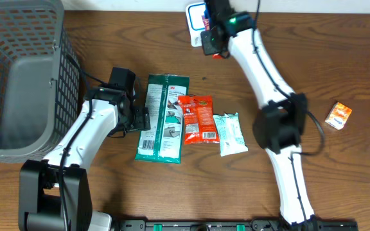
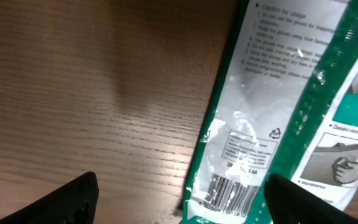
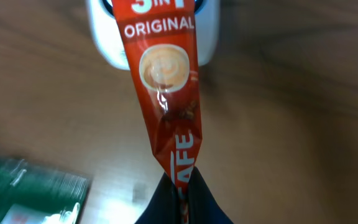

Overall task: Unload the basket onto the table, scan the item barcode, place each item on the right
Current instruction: 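Carry the stick right and lower it beside the orange packet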

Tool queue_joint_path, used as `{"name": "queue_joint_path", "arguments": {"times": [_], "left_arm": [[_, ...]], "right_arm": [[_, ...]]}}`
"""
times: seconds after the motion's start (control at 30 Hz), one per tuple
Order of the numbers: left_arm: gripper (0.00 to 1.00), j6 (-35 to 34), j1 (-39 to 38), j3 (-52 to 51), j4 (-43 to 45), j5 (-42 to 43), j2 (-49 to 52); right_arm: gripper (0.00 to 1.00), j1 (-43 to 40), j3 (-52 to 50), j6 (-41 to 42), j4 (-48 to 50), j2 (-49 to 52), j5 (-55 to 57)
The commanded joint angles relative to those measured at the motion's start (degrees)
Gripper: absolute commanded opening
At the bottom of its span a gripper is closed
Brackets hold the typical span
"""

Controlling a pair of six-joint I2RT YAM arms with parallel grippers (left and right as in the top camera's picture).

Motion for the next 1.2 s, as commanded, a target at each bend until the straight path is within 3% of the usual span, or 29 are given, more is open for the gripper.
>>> {"name": "queue_joint_path", "arguments": {"times": [0.0,0.13,0.3,0.53,0.67,0.8,1.17], "left_arm": [[0.86,-0.17,0.02,0.24,-0.15,-0.48,-0.07],[0.86,-0.15,0.02,0.24,-0.13,-0.5,-0.07],[0.86,-0.15,0.02,0.24,-0.15,-0.48,-0.07],[0.86,-0.17,0.02,0.24,-0.15,-0.48,-0.07],[0.86,-0.17,0.02,0.24,-0.15,-0.5,-0.07],[0.86,-0.17,0.02,0.24,-0.15,-0.48,-0.07],[0.86,-0.17,0.02,0.24,-0.15,-0.48,-0.07]], "right_arm": [[0.01,-0.09,1.38,-2.51,-6.27,-16.09,1.22],[0.01,-0.74,1.38,-1.95,-17.77,-24.92,2.67],[0.01,-3.06,1.36,1.88,-31.56,-29.11,2.69],[0.01,-6.23,-7.34,6.99,-31.39,-30.08,5.68],[0.01,-9.09,-17.7,12.44,-31.1,-30.08,13.03],[0.01,-12.9,-29.66,15.3,-27.36,-30.05,20.76],[0.01,-24.37,-63.6,13.51,3.39,-30.05,24.79]]}}
